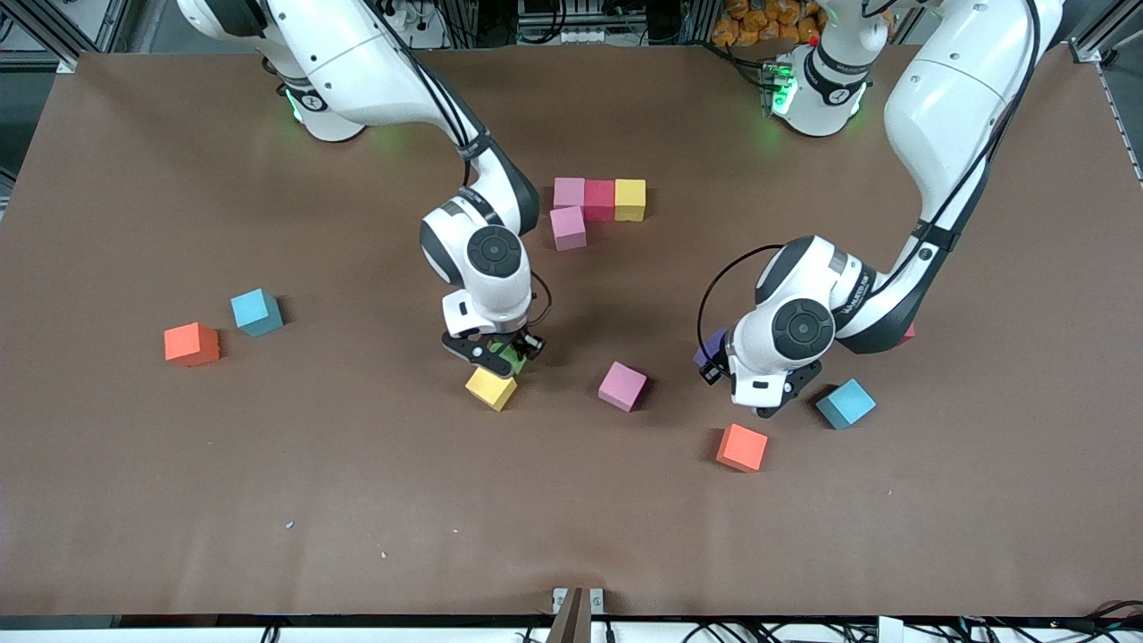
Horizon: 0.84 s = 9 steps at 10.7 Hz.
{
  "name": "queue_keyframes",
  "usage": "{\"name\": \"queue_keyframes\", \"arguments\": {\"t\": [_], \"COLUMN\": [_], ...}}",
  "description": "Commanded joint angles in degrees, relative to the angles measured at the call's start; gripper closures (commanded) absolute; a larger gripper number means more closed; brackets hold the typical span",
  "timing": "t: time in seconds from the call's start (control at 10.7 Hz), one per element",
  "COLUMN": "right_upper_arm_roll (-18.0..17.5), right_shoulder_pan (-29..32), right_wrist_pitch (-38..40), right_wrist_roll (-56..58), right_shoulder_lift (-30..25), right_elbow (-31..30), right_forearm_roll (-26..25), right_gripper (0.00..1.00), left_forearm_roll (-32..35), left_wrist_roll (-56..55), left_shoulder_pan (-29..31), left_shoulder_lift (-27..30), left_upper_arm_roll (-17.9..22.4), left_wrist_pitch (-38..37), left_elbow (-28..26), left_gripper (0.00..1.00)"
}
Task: Arrange 11 blocks into digit 3
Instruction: 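Carry the green cube to the row and lower it beside the pink cube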
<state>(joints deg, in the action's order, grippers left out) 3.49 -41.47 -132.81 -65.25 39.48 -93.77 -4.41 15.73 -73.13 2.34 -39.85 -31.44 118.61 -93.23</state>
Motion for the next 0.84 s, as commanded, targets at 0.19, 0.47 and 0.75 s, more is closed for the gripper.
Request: {"name": "queue_keyframes", "arguments": {"t": [0.19,0.47,0.75], "right_upper_arm_roll": [-1.5,-5.3,-7.9], "right_shoulder_pan": [-4.6,-6.1,-6.0], "right_wrist_pitch": [1.1,1.1,0.4], "right_wrist_roll": [6.6,8.4,12.8], "right_shoulder_lift": [-1.3,-2.6,-6.1], "right_elbow": [-0.2,-0.8,-5.2], "right_forearm_roll": [-0.8,-6.6,-10.7], "right_gripper": [1.00,1.00,1.00], "left_forearm_roll": [0.4,0.4,0.4], "left_wrist_roll": [0.2,0.2,0.2], "left_shoulder_pan": [-0.1,-0.1,-0.1], "left_shoulder_lift": [-0.1,-0.2,-0.1], "left_upper_arm_roll": [-0.2,-0.1,-0.1], "left_wrist_pitch": [-1.1,-1.1,-1.1], "left_elbow": [0.8,0.8,0.8], "left_gripper": [1.00,1.00,1.00]}}
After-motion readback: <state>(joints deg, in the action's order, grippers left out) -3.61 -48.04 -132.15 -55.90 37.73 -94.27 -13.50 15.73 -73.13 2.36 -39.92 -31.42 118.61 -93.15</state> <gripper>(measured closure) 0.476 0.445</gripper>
